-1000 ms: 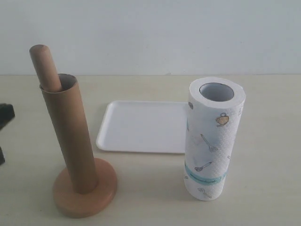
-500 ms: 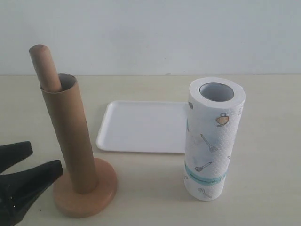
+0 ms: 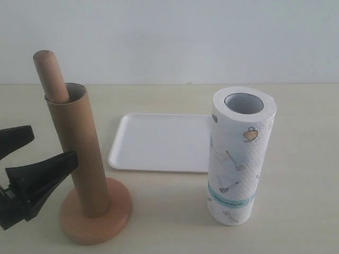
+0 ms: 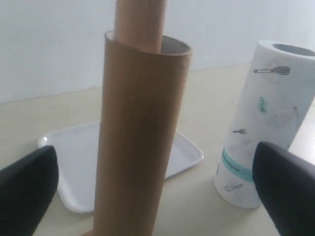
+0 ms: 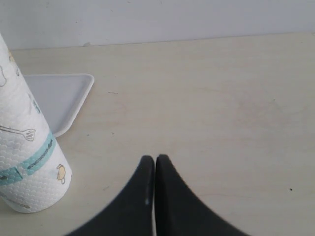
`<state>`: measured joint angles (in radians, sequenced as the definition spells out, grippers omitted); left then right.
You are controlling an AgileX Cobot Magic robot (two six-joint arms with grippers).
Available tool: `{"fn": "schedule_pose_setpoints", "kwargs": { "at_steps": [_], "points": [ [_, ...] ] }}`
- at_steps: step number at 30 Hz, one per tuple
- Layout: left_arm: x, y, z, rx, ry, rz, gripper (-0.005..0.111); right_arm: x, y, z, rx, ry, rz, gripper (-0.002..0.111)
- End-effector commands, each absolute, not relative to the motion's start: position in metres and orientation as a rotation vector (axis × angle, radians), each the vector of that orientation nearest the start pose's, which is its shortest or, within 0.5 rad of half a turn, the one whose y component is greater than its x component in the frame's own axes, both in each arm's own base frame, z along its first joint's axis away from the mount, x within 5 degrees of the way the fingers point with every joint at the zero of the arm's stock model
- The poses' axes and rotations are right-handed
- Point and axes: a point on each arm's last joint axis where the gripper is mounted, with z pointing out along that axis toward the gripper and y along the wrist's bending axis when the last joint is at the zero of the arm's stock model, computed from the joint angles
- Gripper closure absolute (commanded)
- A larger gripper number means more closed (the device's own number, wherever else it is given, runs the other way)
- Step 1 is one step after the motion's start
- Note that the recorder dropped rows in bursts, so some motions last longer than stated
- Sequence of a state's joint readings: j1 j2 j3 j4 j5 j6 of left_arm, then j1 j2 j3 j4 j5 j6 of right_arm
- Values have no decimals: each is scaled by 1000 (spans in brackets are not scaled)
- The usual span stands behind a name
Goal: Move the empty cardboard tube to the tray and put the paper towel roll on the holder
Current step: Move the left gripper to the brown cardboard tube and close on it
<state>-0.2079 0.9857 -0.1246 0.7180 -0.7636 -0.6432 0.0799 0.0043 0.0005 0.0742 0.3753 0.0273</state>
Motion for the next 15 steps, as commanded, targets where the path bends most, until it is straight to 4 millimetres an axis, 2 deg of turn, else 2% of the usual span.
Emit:
{"fn": "schedule_pose_setpoints", "kwargs": {
  "at_steps": [1, 9, 15],
  "points": [
    [157, -78, 209, 515, 1671, -623, 6, 53, 7, 180, -10, 1853, 143, 108],
    [191, -90, 196, 558, 1717, -668, 6, 53, 7, 180, -10, 1853, 143, 108],
    [199, -93, 174, 580, 1814, -686, 6, 53, 7, 180, -10, 1853, 143, 108]
  ]
}}
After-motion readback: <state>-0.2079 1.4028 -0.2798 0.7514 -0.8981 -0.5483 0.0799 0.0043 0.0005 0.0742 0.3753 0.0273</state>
